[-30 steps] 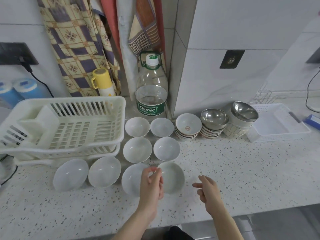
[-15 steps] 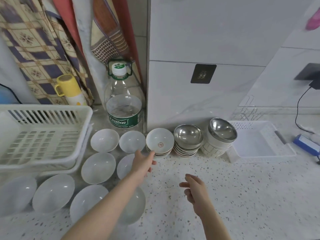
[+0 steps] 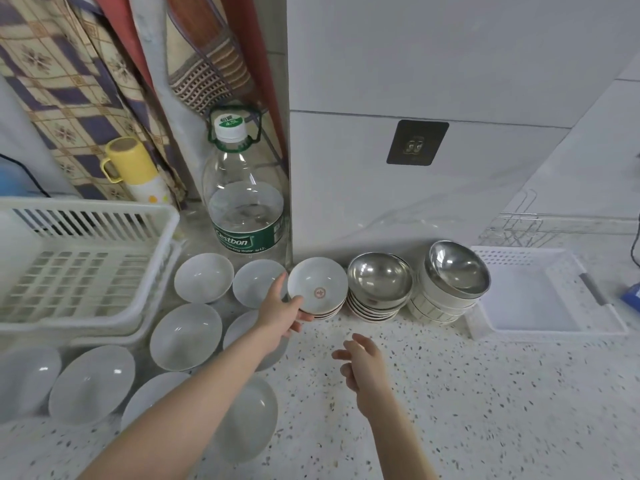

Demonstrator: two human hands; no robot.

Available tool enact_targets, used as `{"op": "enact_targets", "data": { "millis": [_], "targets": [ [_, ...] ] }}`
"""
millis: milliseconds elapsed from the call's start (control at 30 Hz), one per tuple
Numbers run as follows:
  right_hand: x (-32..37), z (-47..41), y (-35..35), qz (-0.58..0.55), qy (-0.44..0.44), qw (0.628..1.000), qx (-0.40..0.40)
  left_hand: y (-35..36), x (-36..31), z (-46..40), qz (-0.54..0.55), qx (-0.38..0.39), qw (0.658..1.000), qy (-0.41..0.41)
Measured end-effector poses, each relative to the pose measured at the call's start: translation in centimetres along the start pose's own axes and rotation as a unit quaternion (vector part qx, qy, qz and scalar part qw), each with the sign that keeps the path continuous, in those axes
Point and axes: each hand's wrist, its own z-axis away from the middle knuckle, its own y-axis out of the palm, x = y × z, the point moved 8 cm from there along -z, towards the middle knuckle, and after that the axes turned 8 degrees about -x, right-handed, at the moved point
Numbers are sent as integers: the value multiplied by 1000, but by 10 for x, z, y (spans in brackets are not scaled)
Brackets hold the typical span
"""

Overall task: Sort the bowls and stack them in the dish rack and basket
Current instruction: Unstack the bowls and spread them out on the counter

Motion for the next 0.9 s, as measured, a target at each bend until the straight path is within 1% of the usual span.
{"op": "enact_targets", "data": {
  "millis": [133,400,633,767,900],
  "targets": [
    [-1,-2,2,10,1,1000,5,3,-4,0,18,10,1000,14],
    [12,-4,10,35,-28,999,11,-4,-7,3,70,38,997,20],
    [30,-11,28,64,-69,996,5,-27,-10,18,145,23,989,28],
    [41,-19,41,124,-92,988,-19,-51,2,25,215,-9,976,33],
    [48,-24,47,166,-108,979,-50,-68,21,36,259,-35,965,21]
  ]
}}
